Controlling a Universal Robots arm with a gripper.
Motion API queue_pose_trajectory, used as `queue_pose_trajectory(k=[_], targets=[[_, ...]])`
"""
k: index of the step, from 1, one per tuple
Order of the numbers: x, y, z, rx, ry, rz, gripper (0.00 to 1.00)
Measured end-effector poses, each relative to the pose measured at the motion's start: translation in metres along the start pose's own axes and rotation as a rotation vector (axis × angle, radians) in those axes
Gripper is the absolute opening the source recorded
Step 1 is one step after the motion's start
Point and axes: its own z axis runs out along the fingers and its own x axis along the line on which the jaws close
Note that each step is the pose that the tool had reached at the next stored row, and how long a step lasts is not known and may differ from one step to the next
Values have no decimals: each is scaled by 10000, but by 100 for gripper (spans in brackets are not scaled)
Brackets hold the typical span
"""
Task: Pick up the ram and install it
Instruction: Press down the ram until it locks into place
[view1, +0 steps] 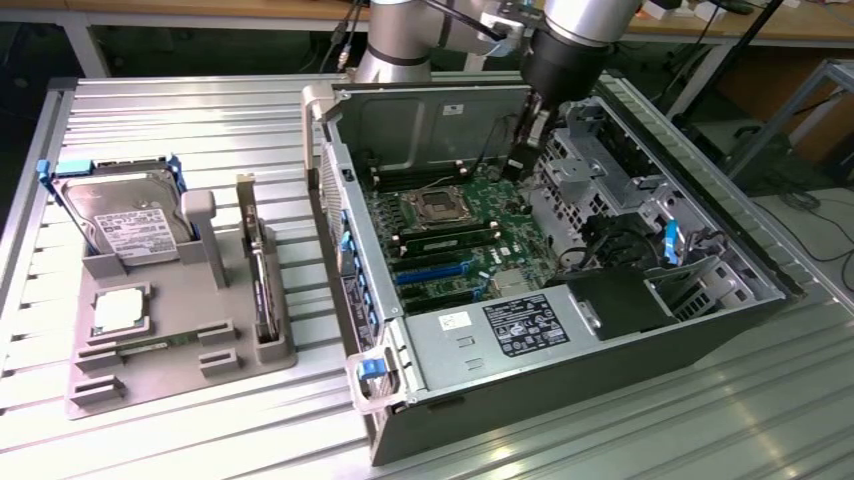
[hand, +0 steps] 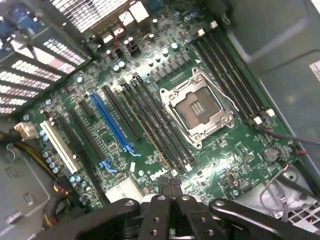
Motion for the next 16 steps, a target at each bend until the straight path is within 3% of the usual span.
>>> queue_pose_trajectory(k=[8, 12, 16], targets=[[1, 1, -28, -43, -52, 1219, 11], [1, 1, -30, -85, -100, 2416, 11], [1, 1, -30, -114, -135, 3254, 11]])
